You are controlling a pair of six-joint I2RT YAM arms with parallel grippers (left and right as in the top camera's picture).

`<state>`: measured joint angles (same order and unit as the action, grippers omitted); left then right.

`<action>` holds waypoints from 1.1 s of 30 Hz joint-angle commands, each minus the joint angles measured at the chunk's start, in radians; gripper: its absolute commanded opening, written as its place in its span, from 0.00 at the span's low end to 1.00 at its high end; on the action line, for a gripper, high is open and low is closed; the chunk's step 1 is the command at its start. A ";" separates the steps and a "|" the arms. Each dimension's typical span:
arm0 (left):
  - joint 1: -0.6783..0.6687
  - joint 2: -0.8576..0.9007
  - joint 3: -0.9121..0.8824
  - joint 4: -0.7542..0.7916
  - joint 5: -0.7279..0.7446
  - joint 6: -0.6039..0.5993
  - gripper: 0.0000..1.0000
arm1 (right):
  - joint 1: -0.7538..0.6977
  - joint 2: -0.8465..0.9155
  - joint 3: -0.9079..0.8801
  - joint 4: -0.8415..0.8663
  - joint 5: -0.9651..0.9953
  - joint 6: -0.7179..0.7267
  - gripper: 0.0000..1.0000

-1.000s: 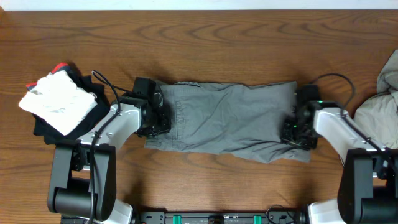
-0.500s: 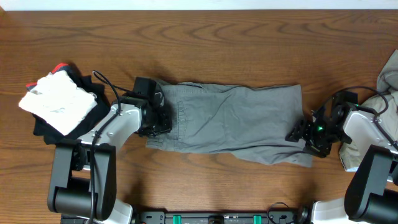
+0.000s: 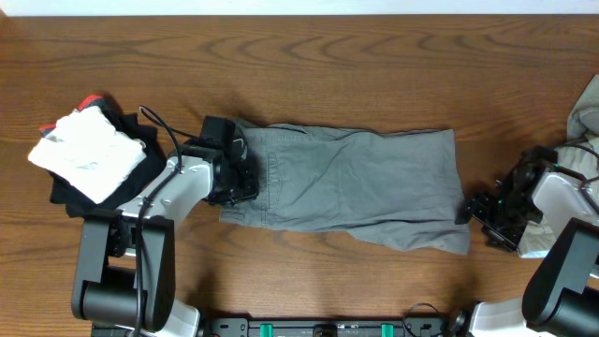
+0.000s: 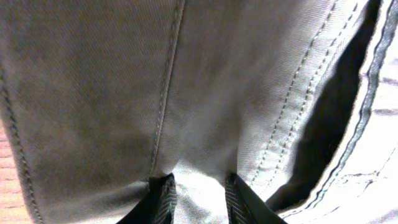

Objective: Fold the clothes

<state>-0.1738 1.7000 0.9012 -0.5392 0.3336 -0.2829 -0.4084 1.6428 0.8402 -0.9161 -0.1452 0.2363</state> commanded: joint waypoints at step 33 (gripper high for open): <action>0.004 0.028 -0.010 -0.014 -0.093 0.016 0.14 | -0.136 0.008 -0.081 0.163 0.094 0.083 0.01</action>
<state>-0.1745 1.7012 0.9009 -0.5449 0.3077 -0.2794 -0.4835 1.6241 0.7326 -0.7624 -0.4084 0.2169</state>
